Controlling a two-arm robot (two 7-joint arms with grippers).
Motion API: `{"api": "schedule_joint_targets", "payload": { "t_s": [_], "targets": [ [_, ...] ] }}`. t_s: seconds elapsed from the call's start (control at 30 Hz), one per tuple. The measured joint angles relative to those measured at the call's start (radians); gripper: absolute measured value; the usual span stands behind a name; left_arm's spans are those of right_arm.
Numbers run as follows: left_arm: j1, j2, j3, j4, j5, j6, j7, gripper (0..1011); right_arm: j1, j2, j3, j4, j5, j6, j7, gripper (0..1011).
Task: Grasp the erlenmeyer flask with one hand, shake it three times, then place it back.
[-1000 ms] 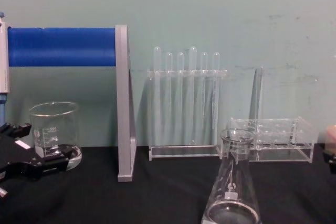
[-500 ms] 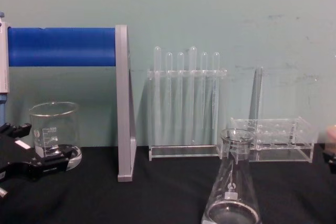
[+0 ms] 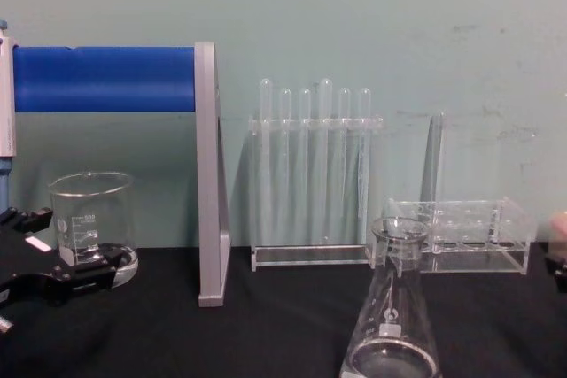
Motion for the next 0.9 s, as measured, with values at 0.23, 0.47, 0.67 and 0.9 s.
{"api": "schedule_joint_targets", "payload": {
  "t_s": [0.23,0.47,0.67,0.9],
  "targets": [
    [0.000,0.000,0.000,0.000,0.000,0.000,0.000,1001,0.000,0.000,0.000,0.000,0.000,0.000,0.000,1000],
    [0.000,0.000,0.000,0.000,0.000,0.000,0.000,1001,0.000,0.000,0.000,0.000,0.000,0.000,0.000,1000],
    [0.000,0.000,0.000,0.000,0.000,0.000,0.000,1001,-0.016,0.001,0.018,-0.015,0.005,0.002,0.020,1000],
    [0.000,0.000,0.000,0.000,0.000,0.000,0.000,1001,-0.068,0.025,0.045,-0.071,0.022,0.007,0.053,1000]
  ]
}}
